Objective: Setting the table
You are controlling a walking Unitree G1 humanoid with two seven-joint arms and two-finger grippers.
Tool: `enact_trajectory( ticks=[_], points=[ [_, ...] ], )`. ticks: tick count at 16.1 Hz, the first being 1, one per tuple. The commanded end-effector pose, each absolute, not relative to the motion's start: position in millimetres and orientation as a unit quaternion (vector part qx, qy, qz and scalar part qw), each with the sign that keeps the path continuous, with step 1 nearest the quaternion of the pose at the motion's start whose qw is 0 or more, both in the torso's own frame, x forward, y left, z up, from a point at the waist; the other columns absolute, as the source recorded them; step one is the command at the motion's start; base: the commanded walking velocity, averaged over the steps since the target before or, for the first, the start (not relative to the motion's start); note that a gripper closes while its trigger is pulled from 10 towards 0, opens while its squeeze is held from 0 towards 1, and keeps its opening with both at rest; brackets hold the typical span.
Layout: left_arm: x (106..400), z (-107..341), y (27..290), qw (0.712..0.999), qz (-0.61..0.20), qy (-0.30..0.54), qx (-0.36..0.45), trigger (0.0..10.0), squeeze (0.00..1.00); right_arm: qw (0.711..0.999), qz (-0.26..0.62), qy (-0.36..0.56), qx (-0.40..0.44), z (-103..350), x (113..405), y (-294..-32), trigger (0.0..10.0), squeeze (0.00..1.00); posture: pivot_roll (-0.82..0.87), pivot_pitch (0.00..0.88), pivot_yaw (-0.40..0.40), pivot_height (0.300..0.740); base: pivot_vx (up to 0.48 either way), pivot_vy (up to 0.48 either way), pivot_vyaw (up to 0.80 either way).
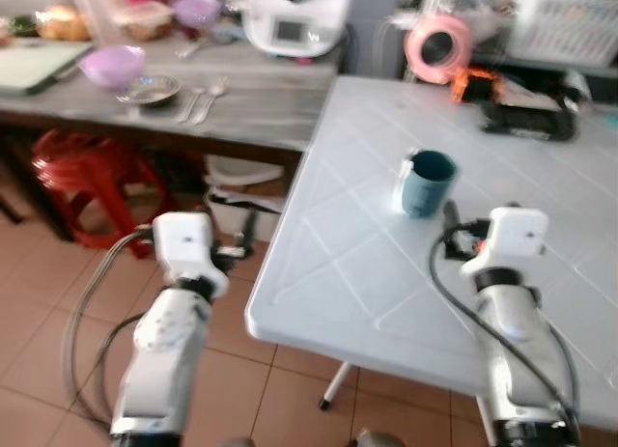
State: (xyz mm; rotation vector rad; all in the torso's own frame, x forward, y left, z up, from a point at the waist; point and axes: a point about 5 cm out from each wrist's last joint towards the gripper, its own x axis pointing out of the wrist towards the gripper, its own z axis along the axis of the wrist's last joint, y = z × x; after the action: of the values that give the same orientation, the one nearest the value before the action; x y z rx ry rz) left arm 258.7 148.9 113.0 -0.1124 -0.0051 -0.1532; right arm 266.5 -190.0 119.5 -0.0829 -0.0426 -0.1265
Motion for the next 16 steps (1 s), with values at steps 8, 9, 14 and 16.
enact_trajectory(
  ticks=[8, 9, 14, 16],
  points=[
    [254.0, 111.3, 144.6, 0.994, -0.091, 0.009, -0.064, 10.0, 0.0, 0.999, -0.043, -0.01, -0.03, 116.3, 275.3, -170.5, 10.0, 0.0, 0.0, 0.036, 0.033, 0.74, 0.0, 0.0, 0.0],
    [254.5, 112.8, 146.4, 0.995, -0.085, 0.004, -0.06, 10.0, 0.0, 0.999, -0.046, -0.005, -0.025, 115.7, 279.1, -170.2, 10.0, 0.0, 0.0, 0.044, 0.036, 0.74, 0.0, 0.0, 0.0],
    [250.5, 114.0, 144.9, 0.994, -0.092, 0.01, -0.064, 10.0, 0.0, 0.999, -0.046, 0.004, -0.015, 113.9, 289.7, -160.1, 10.0, 0.0, 0.01, 0.078, 0.03, 0.74, 0.0, 0.0, 0.0],
    [249.4, 114.0, 144.9, 0.994, -0.089, 0.012, -0.065, 10.0, 0.0, 0.999, -0.044, 0.008, -0.008, 112.1, 291.2, -157.0, 10.0, 0.0, 0.01, 0.093, 0.028, 0.74, 0.0, 0.0, 0.0]
  ],
)
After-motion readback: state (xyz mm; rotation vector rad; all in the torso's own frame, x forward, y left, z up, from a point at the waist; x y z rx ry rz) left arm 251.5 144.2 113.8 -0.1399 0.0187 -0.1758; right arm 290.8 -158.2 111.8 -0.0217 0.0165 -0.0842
